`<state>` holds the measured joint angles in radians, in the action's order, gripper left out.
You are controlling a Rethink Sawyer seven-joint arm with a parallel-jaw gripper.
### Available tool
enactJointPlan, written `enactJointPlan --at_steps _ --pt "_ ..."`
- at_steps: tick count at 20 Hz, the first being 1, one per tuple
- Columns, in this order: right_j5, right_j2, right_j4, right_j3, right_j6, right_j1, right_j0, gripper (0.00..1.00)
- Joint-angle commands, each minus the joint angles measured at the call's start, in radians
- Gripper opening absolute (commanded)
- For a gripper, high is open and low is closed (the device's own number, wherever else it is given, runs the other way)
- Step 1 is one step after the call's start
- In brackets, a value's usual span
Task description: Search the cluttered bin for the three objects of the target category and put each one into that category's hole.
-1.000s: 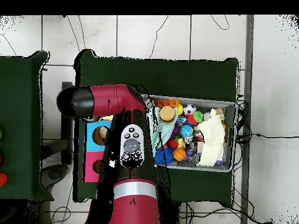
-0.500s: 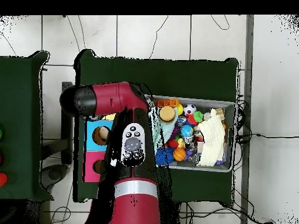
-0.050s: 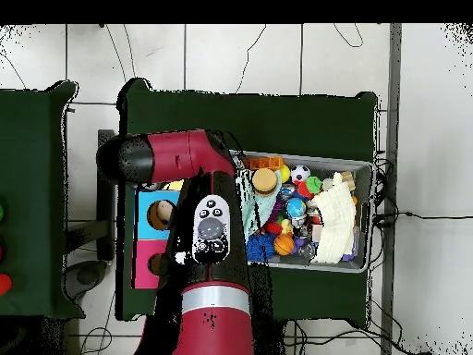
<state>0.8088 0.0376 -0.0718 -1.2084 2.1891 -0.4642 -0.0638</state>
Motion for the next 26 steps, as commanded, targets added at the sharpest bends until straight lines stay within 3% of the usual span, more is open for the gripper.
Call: enactJointPlan --at_steps 1,5,9,26 --pt "-0.017 -0.037 -0.016 -0.042 0.039 0.061 0.052 0.0" --pt "-0.04 -0.027 0.035 -0.152 0.153 0.005 -0.001 0.0" --pt "-0.045 -0.021 0.076 -0.196 0.213 -0.017 -0.04 0.0" --pt "-0.202 0.017 0.07 -0.183 0.188 0.054 -0.053 0.0"
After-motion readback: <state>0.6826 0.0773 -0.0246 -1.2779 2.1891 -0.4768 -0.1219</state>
